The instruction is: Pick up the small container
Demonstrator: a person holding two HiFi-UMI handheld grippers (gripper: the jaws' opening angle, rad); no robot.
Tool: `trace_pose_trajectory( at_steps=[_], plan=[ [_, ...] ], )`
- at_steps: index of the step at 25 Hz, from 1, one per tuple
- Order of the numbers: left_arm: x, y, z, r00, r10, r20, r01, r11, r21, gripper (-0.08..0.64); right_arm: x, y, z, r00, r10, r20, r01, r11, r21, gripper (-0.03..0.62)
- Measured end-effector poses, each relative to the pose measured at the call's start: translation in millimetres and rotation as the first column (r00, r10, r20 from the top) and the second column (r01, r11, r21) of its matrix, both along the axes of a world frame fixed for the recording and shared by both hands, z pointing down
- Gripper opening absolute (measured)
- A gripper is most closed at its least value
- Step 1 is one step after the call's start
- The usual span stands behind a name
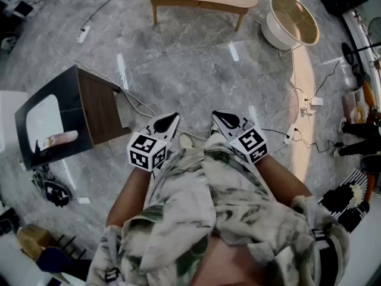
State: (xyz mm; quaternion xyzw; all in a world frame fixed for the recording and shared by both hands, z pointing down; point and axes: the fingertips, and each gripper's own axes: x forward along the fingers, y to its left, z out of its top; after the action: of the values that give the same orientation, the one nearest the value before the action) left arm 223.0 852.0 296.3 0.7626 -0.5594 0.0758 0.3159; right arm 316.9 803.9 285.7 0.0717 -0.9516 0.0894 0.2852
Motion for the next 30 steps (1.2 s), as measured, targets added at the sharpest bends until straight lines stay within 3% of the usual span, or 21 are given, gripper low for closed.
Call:
trace_pose_trajectory(
  at_steps=[9, 13, 17, 23, 30],
  plan=[
    [-24.7, -4.7, -1.5, 1.000, 0.013, 0.023, -0.013, 0.999, 0.037, 0.023, -25.4, 11.4, 3.3, 0.998, -0.052, -0.024, 0.052, 0.999, 0.000, 0.020],
    [-44.7, -29.5, -5.0, 0.998, -0.025, 0.055, 0.022, 0.998, 0.059, 0.028, -35.5, -0.9, 9.5, 0.997, -0.072, -0.029, 0.071, 0.997, -0.021, 0.020],
    [-68.0, -72.7, -7.7, 0.996, -0.037, 0.086, 0.032, 0.998, 0.056, 0.196, -51.8, -19.0, 17.6, 0.991, -0.130, -0.016, 0.129, 0.991, -0.036, 0.020],
    [-106.1, -160.6, -13.7, 0.994, -0.040, 0.104, 0.033, 0.997, 0.071, 0.221, -82.3, -79.2, 25.4, 0.989, -0.148, 0.001, 0.148, 0.988, -0.040, 0.021],
    [-126.0, -256.5, -16.0, 0.992, -0.032, 0.120, 0.025, 0.998, 0.056, 0.225, -97.1, -158.5, 30.7, 0.989, -0.148, 0.006, 0.148, 0.986, -0.083, 0.021]
  ],
)
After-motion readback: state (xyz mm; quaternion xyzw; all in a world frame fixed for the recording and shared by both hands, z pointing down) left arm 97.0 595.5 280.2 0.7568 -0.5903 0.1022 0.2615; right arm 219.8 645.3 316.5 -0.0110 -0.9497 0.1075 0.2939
